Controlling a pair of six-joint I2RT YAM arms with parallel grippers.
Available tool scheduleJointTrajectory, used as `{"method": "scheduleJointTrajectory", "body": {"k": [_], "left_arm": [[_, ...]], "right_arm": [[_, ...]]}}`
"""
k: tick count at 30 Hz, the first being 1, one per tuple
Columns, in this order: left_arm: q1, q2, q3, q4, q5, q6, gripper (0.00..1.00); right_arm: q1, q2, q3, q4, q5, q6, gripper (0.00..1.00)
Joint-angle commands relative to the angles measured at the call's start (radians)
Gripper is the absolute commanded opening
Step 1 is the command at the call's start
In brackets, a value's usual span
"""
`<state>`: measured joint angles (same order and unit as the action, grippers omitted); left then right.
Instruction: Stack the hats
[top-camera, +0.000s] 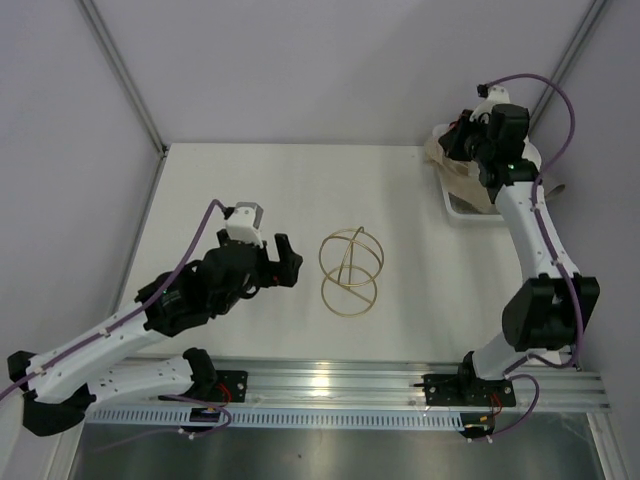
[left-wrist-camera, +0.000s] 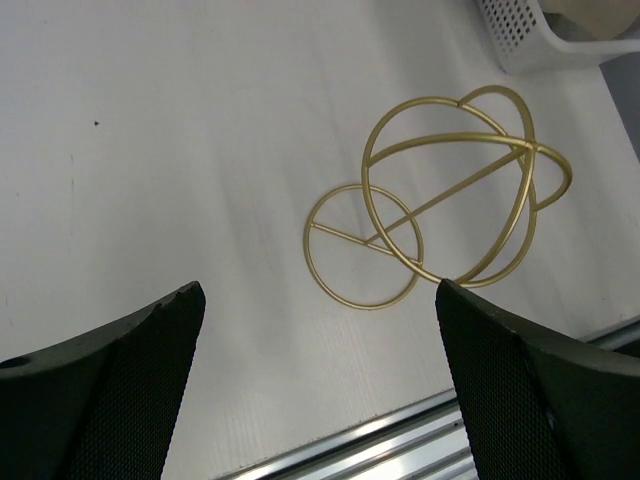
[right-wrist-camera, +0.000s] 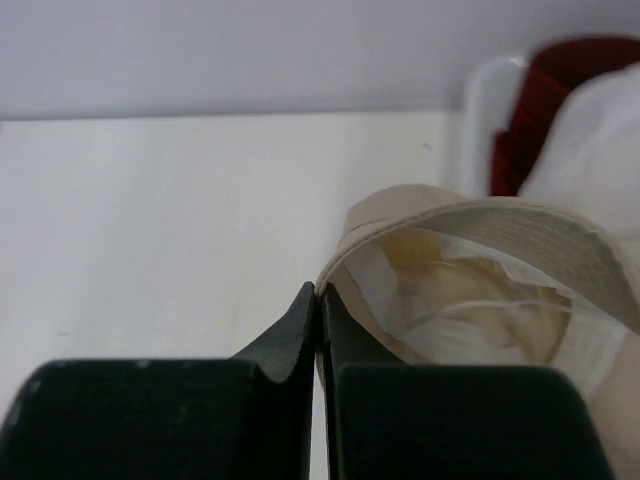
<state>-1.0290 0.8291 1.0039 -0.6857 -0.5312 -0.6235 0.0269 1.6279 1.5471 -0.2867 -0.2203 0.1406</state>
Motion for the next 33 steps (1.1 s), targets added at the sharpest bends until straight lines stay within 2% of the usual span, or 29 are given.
{"method": "scheduleJointTrajectory", "body": {"k": [1,4,5,7,8,12,15,18,22,24,28,33], "left_arm": [[0.015,0.018,0.128,0.049,-0.095,0.062,1.0],[0.085,0.002,0.137,0.153,-0.005,0.125,1.0],[0.131,-0.008,0.131,0.246,0.092,0.143,0.99],[0.17,-0.039,0.096,0.365,0.192,0.232,1.0],[0.191,-0.045,0.069,0.476,0.253,0.272,0.99],[0.21,-0.013,0.096,0.586,0.277,0.421,1.0],[0.213,0.065,0.163,0.575,0.264,0.519,1.0],[0.213,0.117,0.18,0.578,0.267,0.547,0.99],[0.213,0.102,0.075,0.7,0.348,0.62,0.99],[0.218,0.091,0.044,0.75,0.333,0.654,0.99],[0.248,0.116,0.03,0.733,0.332,0.656,0.98],[0.287,0.16,0.024,0.773,0.327,0.665,0.84]], "right_arm": [[0.022,-0.161,0.074,0.157,-0.221,0.183,0.0],[0.034,-0.218,0.045,0.309,-0.347,0.348,0.0],[0.044,-0.226,0.038,0.348,-0.369,0.39,0.0],[0.076,-0.246,0.016,0.414,-0.376,0.456,0.0],[0.123,-0.253,0.01,0.429,-0.369,0.491,0.0],[0.261,-0.273,-0.002,0.469,-0.303,0.498,0.0],[0.349,-0.27,0.002,0.521,-0.307,0.527,0.0],[0.41,-0.261,0.008,0.543,-0.309,0.542,0.0],[0.45,-0.267,-0.002,0.521,-0.303,0.55,0.0],[0.458,-0.276,-0.018,0.515,-0.303,0.565,0.0],[0.478,-0.293,-0.065,0.538,-0.304,0.574,0.0],[0.484,-0.287,-0.088,0.544,-0.356,0.602,0.0]]}}
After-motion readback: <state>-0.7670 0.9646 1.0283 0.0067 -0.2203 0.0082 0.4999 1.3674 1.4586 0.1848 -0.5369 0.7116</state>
